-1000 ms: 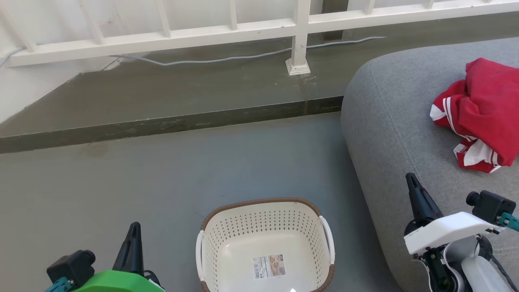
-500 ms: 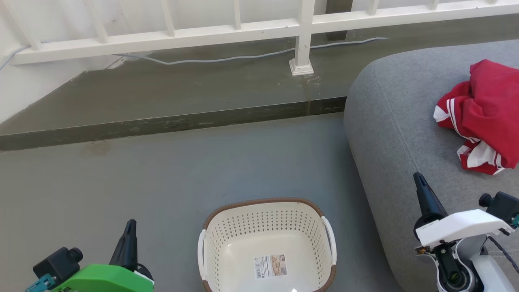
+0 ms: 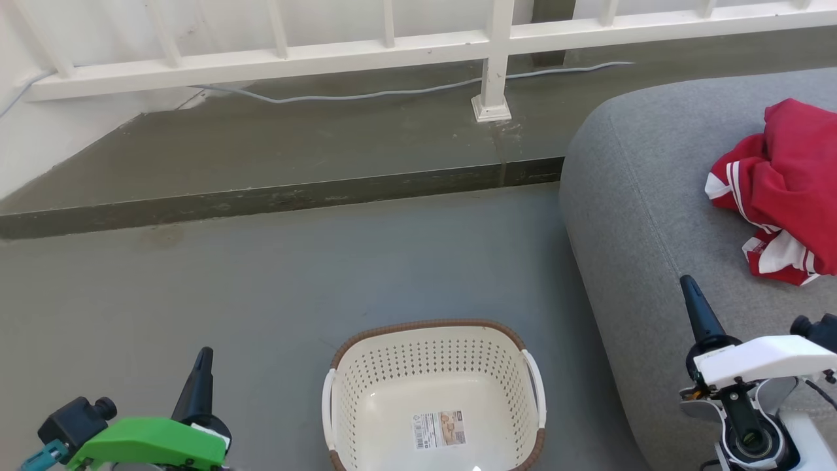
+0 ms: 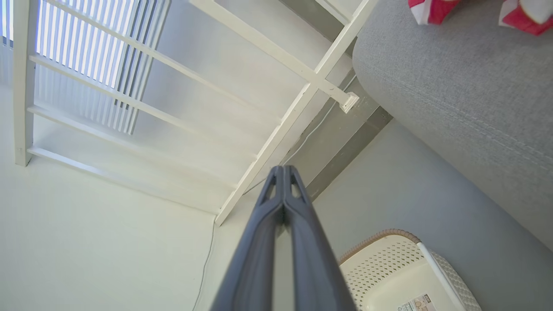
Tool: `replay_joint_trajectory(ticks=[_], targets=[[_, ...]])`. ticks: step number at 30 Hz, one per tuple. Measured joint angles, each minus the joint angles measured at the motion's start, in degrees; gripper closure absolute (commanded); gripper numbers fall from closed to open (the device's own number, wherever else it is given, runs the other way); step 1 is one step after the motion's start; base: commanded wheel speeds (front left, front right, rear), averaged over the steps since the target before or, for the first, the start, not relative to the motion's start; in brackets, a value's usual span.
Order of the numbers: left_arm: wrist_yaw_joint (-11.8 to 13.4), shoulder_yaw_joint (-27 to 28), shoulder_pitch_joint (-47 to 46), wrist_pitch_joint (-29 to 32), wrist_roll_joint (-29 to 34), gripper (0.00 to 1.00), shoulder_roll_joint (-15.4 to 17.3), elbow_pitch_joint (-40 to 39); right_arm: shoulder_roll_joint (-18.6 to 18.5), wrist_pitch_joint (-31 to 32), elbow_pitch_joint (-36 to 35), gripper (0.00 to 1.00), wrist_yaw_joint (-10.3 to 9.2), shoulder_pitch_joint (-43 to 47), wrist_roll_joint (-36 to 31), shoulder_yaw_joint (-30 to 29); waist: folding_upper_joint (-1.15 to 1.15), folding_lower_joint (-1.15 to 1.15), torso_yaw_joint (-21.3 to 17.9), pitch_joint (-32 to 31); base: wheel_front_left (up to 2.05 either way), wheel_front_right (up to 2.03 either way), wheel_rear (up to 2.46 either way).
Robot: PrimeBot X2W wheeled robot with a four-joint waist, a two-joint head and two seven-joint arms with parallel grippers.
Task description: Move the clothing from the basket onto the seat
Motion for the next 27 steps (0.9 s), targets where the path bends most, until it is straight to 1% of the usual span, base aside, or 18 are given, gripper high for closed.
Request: replay_joint_trajectory(ticks=[1,2,4,6,10,12,15,17,20,27], targets=[[-0.3,0.2,-0.3,0.0,-1.0,1.0,0.0,0.3,0.0,0.0,0.2,1.0,0.03,-0.1,0.7,-0.2,0.0,0.0,0.0,0.0,0.0,0.0,0.0],[-0.6,0.4,-0.7,0.3,-2.7,1.0,0.1,0.9,0.1,0.2,0.5,1.0,0.49,-0.3,2.1,-0.6,0.0,0.0,0.1,0.0,0.0,0.0,0.0],[-1.0,0.6,-0.9,0.5,-4.2,1.0,0.1,1.4,0.2,0.5,0.8,1.0,0.53,-0.7,3.7,-0.9,0.0,0.0,0.2,0.0,0.0,0.0,0.0],[-1.3,0.7,-1.1,0.5,-6.1,1.0,0.2,1.7,0.2,0.6,0.9,1.0,0.98,-0.8,5.1,-1.2,0.0,0.0,0.3,0.0,0.0,0.0,0.0],[-1.9,1.0,-1.9,0.8,-9.4,1.0,0.3,2.9,0.5,1.1,1.5,1.0,1.19,-0.8,8.1,-2.1,0.0,0.0,0.5,0.0,0.0,0.0,0.0],[-1.9,1.1,-2.0,0.9,-9.9,1.0,0.4,3.1,0.5,1.1,1.6,1.0,1.47,-0.9,8.7,-2.3,0.0,0.0,0.5,0.0,0.0,0.0,0.0],[-2.4,1.3,-2.2,0.9,-12.6,1.0,0.5,3.7,0.7,1.5,2.0,1.0,1.54,-1.1,11.1,-2.8,0.0,0.0,0.7,0.0,0.0,0.0,0.0],[-2.5,1.5,-2.8,1.0,-13.9,1.0,0.5,4.4,0.9,1.6,2.4,1.0,2.03,-1.1,12.4,-3.1,0.0,0.0,0.7,0.0,0.0,0.0,0.0],[-3.1,2.1,-3.5,1.3,-16.7,1.0,0.8,5.1,1.2,2.0,2.8,1.0,2.13,-1.6,14.8,-3.8,0.0,0.0,0.9,-0.1,0.0,0.0,0.0],[-4.4,2.6,-4.4,1.4,-22.1,1.0,0.9,6.9,1.5,2.6,3.7,1.0,3.02,-2.2,19.7,-5.0,0.0,0.0,1.2,-0.1,0.0,0.0,0.0]])
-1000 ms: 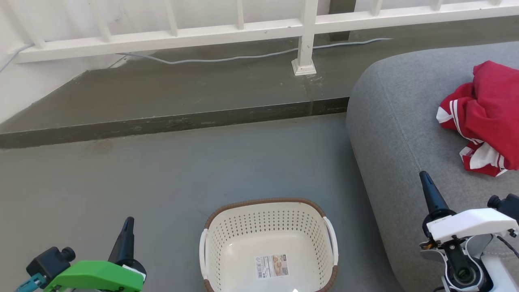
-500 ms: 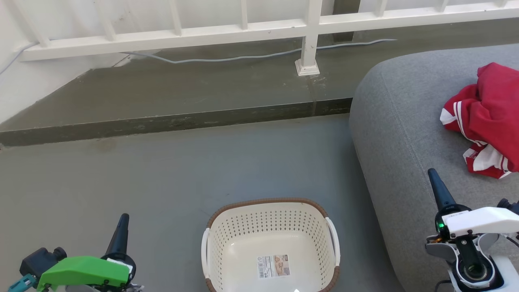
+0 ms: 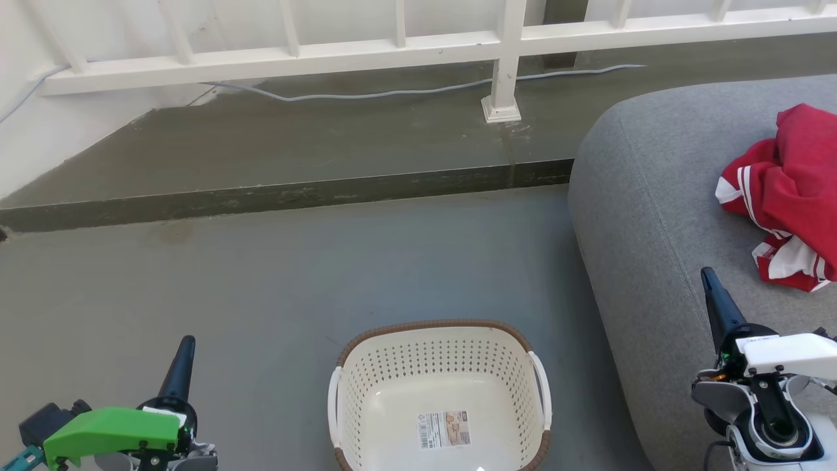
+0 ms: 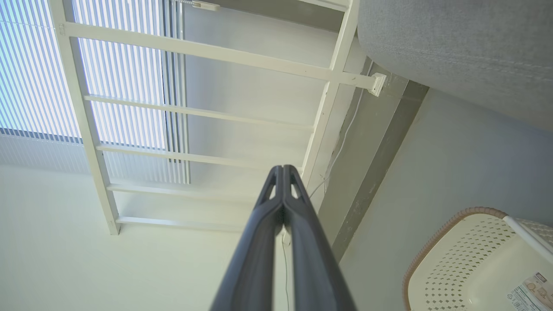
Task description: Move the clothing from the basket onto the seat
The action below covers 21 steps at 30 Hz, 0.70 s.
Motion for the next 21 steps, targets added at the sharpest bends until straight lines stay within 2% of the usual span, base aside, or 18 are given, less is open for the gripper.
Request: replay_joint_trajectory(ticks=[15,21], targets=[[-2.5,1.6,-2.6,0.6,-12.3,1.0,0.1,3.7,0.5,1.5,2.0,1.0,1.69,-1.2,11.1,-3.0,0.0,0.0,0.7,0.0,0.0,0.0,0.0],[-2.6,1.8,-3.3,1.0,-13.6,1.0,0.2,4.1,0.6,1.8,2.4,1.0,1.99,-1.5,12.4,-3.2,0.0,0.0,0.7,0.0,0.0,0.0,0.0]])
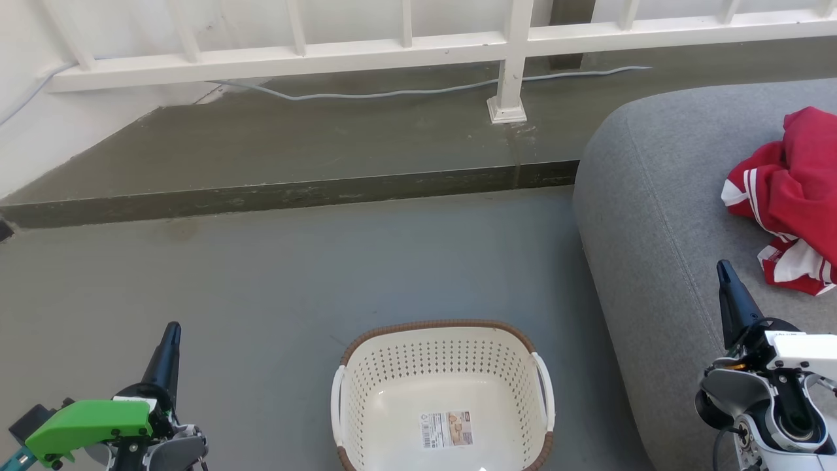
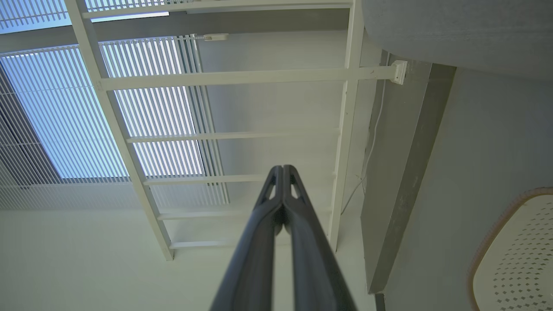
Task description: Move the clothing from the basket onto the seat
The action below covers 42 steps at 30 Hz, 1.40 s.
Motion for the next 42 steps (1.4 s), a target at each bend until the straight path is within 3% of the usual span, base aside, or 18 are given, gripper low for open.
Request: replay_joint_trajectory(ticks=[42], targets=[[-1.0,0.2,-1.1,0.1,0.0,1.0,0.0,1.9,0.1,0.2,0.8,1.0,0.02,-0.5,0.1,-0.2,0.0,0.0,0.0,-0.1,0.0,0.0,0.0]])
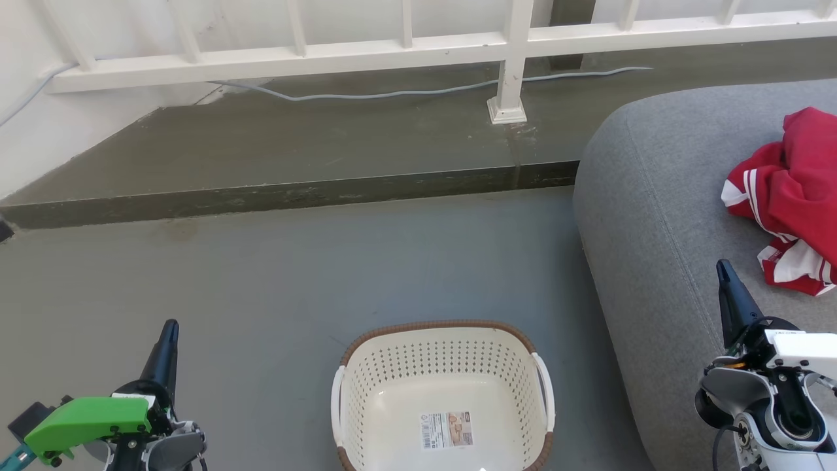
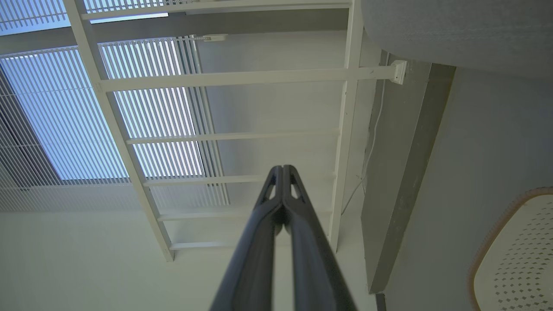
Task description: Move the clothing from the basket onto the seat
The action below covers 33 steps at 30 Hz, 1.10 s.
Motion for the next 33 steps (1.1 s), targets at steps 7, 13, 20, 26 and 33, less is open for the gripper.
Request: replay_joint_trajectory(ticks=[7,13,20,26,33], targets=[[0.0,0.0,0.0,0.0,0.0,1.0,0.0,0.3,0.0,0.0,0.1,1.0,0.01,0.0,0.0,0.0,0.0,0.0,0.0,0.0,0.0,0.0,0.0],[-0.2,0.1,0.0,0.4,0.0,1.0,0.0,0.4,0.0,0.0,0.1,1.0,0.01,0.0,0.0,-0.1,0.0,0.0,0.0,0.0,0.0,0.0,0.0],[-0.2,0.1,0.0,0.4,0.0,1.0,0.0,0.6,0.0,0.0,0.2,1.0,0.01,0.0,0.0,-0.1,0.0,0.0,0.0,0.0,0.0,0.0,0.0],[-0.2,0.1,-0.1,0.4,0.0,1.0,0.0,0.8,0.1,0.0,0.2,1.0,0.01,0.0,0.0,-0.2,0.0,0.0,0.0,0.0,0.0,0.0,0.0],[-0.2,0.2,-0.1,0.4,0.0,1.0,0.0,0.9,0.2,0.0,0.3,1.0,0.01,0.0,0.0,-0.2,0.0,0.0,0.0,0.0,0.0,0.0,0.0]])
